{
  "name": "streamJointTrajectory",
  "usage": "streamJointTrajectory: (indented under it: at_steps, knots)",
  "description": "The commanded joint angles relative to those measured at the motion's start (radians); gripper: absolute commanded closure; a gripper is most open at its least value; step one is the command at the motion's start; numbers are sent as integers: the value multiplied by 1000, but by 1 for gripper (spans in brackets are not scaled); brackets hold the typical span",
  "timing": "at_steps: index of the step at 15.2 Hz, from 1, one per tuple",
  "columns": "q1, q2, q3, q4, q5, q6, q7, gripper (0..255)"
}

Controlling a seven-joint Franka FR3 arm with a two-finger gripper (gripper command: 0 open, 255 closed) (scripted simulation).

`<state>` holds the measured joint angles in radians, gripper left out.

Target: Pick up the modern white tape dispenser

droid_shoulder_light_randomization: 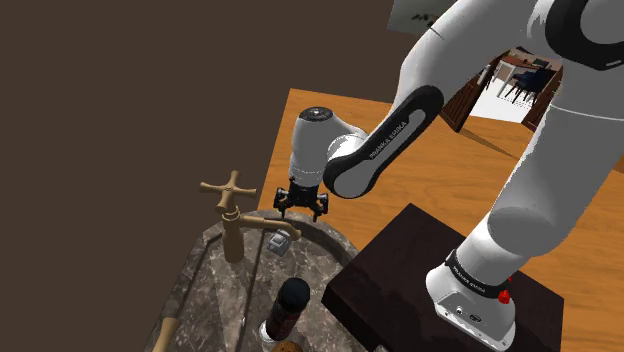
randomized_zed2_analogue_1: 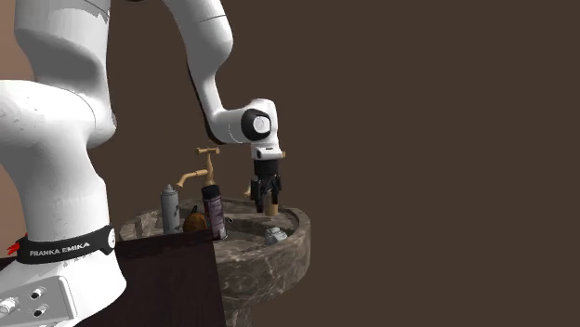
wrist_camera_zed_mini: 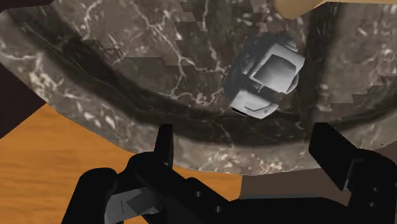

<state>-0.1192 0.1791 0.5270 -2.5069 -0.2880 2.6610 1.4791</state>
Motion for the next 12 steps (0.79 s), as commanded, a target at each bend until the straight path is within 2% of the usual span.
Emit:
streamJointTrajectory:
  at_steps: [1, 3, 6, 12]
  knots:
    - [48, 99, -43, 55, -100, 22, 131, 0]
    - [105, 189, -98, 115, -163, 39, 222, 0]
    - [182, 315, -170, 211, -219, 60, 329, 0]
    - [228, 394, -225, 245, -267, 106, 372, 0]
